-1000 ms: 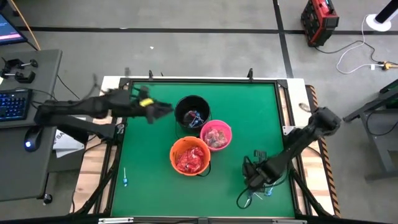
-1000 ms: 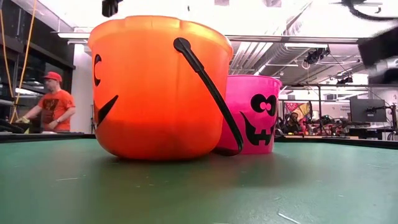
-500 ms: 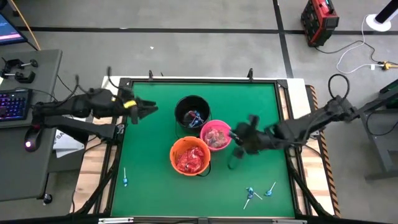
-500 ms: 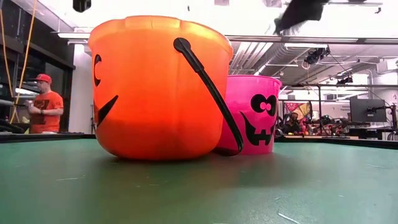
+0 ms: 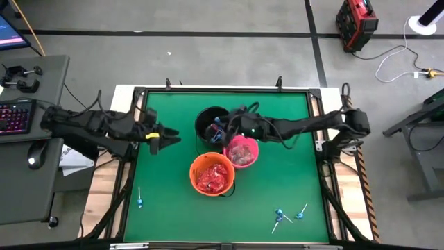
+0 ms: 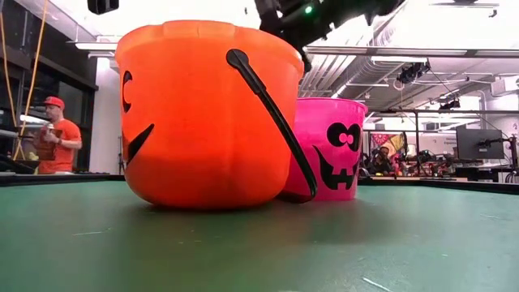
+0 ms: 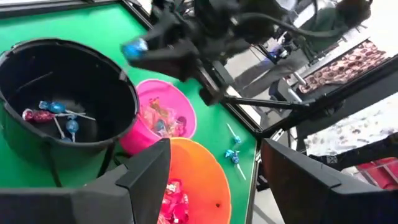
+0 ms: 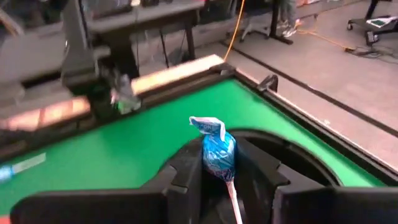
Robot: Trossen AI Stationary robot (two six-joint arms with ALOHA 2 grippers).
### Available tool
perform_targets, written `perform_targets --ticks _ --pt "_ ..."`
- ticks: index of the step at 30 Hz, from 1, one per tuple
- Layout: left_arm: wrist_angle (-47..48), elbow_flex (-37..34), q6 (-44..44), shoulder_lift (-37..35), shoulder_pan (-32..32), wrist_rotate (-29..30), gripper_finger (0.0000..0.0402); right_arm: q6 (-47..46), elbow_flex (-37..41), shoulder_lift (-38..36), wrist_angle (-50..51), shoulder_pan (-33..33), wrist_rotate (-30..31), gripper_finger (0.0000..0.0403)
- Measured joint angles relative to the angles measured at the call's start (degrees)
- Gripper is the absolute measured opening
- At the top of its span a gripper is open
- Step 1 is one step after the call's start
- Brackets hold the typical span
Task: Sort candy by brand, put in halloween buckets
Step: Put the blue lollipop into the black bucket
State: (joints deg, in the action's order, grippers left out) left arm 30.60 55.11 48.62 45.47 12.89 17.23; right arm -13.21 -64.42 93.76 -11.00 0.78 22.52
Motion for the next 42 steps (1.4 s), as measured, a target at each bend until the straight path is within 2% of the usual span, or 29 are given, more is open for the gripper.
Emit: perform_targets --ticks 5,9,14,19,23,26,31,35,37,42 --pt "0.33 0.0 2.17 0.02 3.67 2.95 0.0241 -7.21 0.0 2.57 -2.65 3.59 -6.85 0.0092" --pt "2.29 0.0 3.21 0.07 5.63 3.96 0.0241 -10.37 0.0 3.04 -0.87 4.69 -8.24 0.0153" --pt "4.5 0.0 3.36 0.09 6.05 4.2 0.0241 -8.0 -0.93 1.37 0.4 5.06 -7.85 0.0241" --pt "6.89 0.02 4.35 1.35 6.03 3.66 0.0241 -5.51 -5.28 -1.29 5.97 5.98 -8.04 0.0278" --pt "11.67 -0.33 10.52 4.23 6.38 -4.01 0.0241 -0.49 -9.01 -4.64 15.32 6.02 -8.19 0.0281" --pt "18.48 -3.53 23.47 7.2 8.95 -9.45 0.0241 0.79 -10.73 -7.01 24.06 5.9 -8.46 0.0281" --pt "24.95 -10.96 46.65 15.65 18.26 -22.7 0.0241 -3.02 -10.88 -9.82 36.92 5.94 -8.1 0.0281" --pt "25.15 -12.63 57.75 23.92 26.29 -29.91 0.0241 -4.72 -10.85 -9.97 42.73 5.96 -6.51 0.0281" --pt "24.95 -12.15 60.72 27.74 28.63 -32.3 0.0241 -4.65 -10.82 -9.78 43.1 5.94 -6.47 0.0281" --pt "24.44 -9.27 66.05 34.65 33.04 -31.62 0.0241 -3.3 -10.82 -9.64 42.88 5.94 -6.44 0.0281"
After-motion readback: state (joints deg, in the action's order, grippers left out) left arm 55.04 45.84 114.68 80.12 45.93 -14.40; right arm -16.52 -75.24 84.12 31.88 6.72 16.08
